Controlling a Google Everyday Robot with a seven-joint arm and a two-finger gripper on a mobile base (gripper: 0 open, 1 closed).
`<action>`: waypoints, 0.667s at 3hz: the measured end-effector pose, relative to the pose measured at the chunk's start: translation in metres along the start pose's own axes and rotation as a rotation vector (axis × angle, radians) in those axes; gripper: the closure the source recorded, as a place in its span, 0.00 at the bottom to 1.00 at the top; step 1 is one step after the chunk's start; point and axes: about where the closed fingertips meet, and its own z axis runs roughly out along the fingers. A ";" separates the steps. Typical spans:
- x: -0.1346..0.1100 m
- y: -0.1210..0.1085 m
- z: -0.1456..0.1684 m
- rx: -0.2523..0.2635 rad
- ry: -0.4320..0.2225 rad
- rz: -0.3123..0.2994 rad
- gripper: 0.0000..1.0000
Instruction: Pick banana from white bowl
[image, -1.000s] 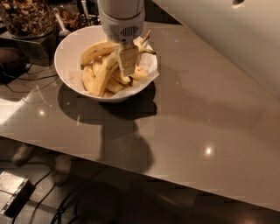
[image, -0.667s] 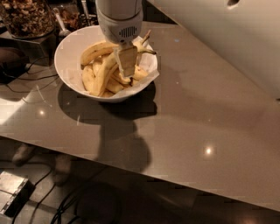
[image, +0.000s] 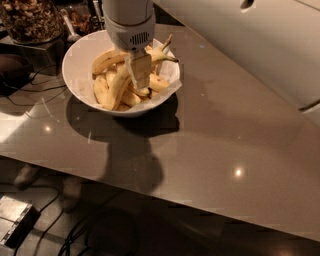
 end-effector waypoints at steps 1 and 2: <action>-0.002 -0.002 0.008 -0.014 0.004 -0.019 0.32; 0.000 -0.004 0.014 -0.022 0.014 -0.032 0.33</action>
Offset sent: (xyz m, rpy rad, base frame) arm 0.0138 0.0007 -0.0167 -0.0626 0.0252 0.0248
